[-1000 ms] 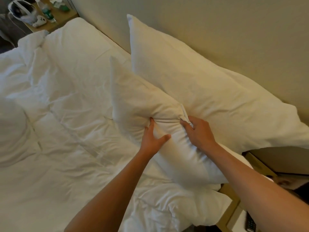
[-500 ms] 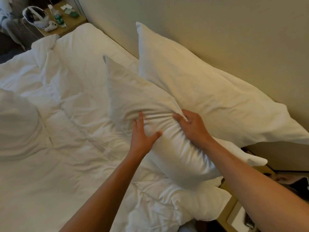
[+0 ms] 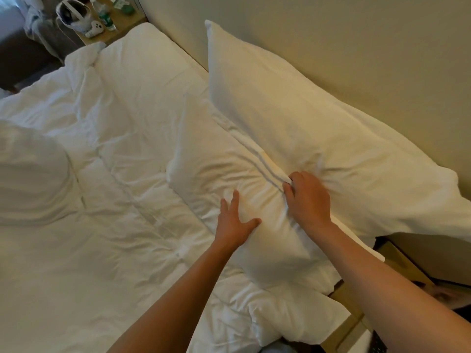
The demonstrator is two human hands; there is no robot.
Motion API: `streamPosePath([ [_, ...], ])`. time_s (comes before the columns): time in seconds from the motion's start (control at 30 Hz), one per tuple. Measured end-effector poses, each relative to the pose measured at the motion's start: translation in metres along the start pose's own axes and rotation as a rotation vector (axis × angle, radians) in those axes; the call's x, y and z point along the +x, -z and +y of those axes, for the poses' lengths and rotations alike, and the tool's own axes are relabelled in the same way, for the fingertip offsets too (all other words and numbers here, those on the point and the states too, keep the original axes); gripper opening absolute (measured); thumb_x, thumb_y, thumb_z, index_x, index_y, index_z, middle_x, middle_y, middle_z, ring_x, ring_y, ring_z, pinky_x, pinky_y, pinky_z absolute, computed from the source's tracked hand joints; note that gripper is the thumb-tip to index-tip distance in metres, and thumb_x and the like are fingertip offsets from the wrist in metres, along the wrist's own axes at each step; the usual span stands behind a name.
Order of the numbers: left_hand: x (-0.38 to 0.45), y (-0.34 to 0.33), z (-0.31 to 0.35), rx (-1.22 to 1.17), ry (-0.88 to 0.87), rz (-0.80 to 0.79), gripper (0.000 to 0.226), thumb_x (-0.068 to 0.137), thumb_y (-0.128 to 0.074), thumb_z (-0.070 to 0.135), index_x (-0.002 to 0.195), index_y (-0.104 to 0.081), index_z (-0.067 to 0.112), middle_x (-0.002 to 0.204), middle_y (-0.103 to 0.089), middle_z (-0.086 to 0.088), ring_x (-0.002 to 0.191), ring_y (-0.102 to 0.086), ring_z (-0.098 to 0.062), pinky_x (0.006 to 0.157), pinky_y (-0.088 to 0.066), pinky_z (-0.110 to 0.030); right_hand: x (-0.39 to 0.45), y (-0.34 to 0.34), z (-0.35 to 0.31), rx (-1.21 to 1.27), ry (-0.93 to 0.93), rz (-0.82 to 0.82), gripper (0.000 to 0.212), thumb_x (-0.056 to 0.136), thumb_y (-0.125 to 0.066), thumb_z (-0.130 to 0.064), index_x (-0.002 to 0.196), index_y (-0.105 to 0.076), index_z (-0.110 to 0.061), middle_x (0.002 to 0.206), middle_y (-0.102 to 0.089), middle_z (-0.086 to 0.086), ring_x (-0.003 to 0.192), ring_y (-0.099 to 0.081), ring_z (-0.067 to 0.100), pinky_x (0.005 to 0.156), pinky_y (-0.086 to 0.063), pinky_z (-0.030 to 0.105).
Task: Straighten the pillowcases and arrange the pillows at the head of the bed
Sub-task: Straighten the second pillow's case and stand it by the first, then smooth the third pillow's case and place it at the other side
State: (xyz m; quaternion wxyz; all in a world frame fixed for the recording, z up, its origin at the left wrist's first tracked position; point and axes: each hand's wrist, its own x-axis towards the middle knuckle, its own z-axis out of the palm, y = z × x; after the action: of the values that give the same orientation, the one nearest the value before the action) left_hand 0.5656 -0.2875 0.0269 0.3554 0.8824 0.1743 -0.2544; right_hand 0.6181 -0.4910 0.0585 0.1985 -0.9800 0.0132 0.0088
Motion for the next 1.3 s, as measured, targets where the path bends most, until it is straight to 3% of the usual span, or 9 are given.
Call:
streamPosePath([
  [0.17,-0.012,-0.011,0.009,-0.009,0.06,0.018,0.108,0.083,-0.071,0.061,0.161,0.0,0.041,0.172,-0.002,-0.006,0.157,-0.017,-0.029,0.121,-0.029,-0.046,0.002,0.005,0.006,0.039,-0.002,-0.053,0.018,0.104,-0.053,-0.029,0.093,-0.058,-0.016,0.086,-0.06,0.003,0.076,-0.056,0.027,0.059,-0.034,0.035],
  [0.3,-0.028,-0.017,0.012,-0.022,0.074,-0.008,0.105,0.084,-0.07,0.06,0.162,-0.005,0.037,0.172,-0.008,-0.007,0.156,-0.02,-0.029,0.123,-0.027,-0.044,-0.002,0.011,0.008,0.056,0.017,-0.145,0.016,0.103,-0.054,-0.025,0.111,-0.062,-0.015,0.1,-0.064,0.006,0.088,-0.061,0.03,0.065,-0.045,0.038],
  [0.47,-0.06,-0.011,0.004,-0.137,0.072,-0.081,0.091,0.088,-0.069,0.054,0.162,-0.022,0.029,0.167,-0.028,-0.005,0.151,-0.031,-0.025,0.123,-0.03,-0.043,-0.032,0.021,0.009,0.01,0.09,-0.237,0.054,0.098,-0.061,-0.022,0.149,-0.048,-0.011,0.139,-0.055,0.011,0.121,-0.056,0.033,0.092,-0.053,0.044],
  [0.57,-0.095,0.002,-0.01,-0.245,0.103,-0.094,0.078,0.091,-0.067,0.053,0.157,-0.036,0.028,0.162,-0.039,-0.004,0.145,-0.042,-0.024,0.117,-0.04,-0.044,-0.062,0.027,0.003,-0.035,0.135,-0.261,0.073,0.096,-0.067,-0.027,0.159,-0.034,-0.012,0.159,-0.041,0.015,0.143,-0.044,0.034,0.115,-0.042,0.045],
  [0.67,-0.141,0.017,-0.036,-0.348,0.14,-0.028,0.064,0.092,-0.066,0.052,0.149,-0.049,0.028,0.15,-0.051,-0.005,0.133,-0.054,-0.022,0.104,-0.049,-0.037,-0.099,0.031,-0.01,-0.054,0.217,-0.265,0.075,0.096,-0.069,-0.032,0.16,-0.035,-0.015,0.166,-0.034,0.015,0.151,-0.036,0.033,0.122,-0.035,0.047],
  [0.83,-0.248,0.041,-0.113,-0.542,0.168,0.139,0.045,0.095,-0.062,0.05,0.133,-0.061,0.026,0.129,-0.064,0.002,0.109,-0.061,-0.01,0.083,-0.05,-0.024,-0.185,0.027,-0.057,0.059,0.288,-0.399,0.06,0.097,-0.069,-0.032,0.151,-0.048,-0.014,0.152,-0.052,0.011,0.139,-0.05,0.032,0.113,-0.042,0.045],
  [1.03,-0.419,0.04,-0.242,-0.795,0.269,0.418,0.027,0.097,-0.059,0.046,0.116,-0.067,0.029,0.11,-0.072,0.007,0.1,-0.069,-0.008,0.092,-0.058,-0.039,-0.334,0.004,-0.154,0.135,0.388,-0.719,0.03,0.097,-0.07,-0.037,0.121,-0.069,-0.02,0.106,-0.072,-0.004,0.098,-0.069,0.014,0.083,-0.048,0.026],
  [1.2,-0.572,0.002,-0.347,-1.02,0.436,0.698,0.013,0.1,-0.058,0.039,0.103,-0.069,0.032,0.097,-0.076,0.008,0.087,-0.072,-0.001,0.085,-0.062,-0.036,-0.486,-0.02,-0.252,0.13,0.633,-0.925,0.017,0.1,-0.064,-0.042,0.108,-0.07,-0.028,0.102,-0.071,-0.013,0.092,-0.065,0.006,0.076,-0.046,0.018],
  [1.3,-0.654,-0.032,-0.396,-1.138,0.569,0.869,0.013,0.101,-0.058,0.035,0.101,-0.07,0.031,0.091,-0.076,0.007,0.087,-0.072,-0.006,0.083,-0.06,-0.033,-0.579,-0.033,-0.313,0.142,0.776,-1.028,0.015,0.102,-0.061,-0.041,0.106,-0.071,-0.03,0.102,-0.071,-0.014,0.093,-0.065,0.001,0.079,-0.049,0.022],
])
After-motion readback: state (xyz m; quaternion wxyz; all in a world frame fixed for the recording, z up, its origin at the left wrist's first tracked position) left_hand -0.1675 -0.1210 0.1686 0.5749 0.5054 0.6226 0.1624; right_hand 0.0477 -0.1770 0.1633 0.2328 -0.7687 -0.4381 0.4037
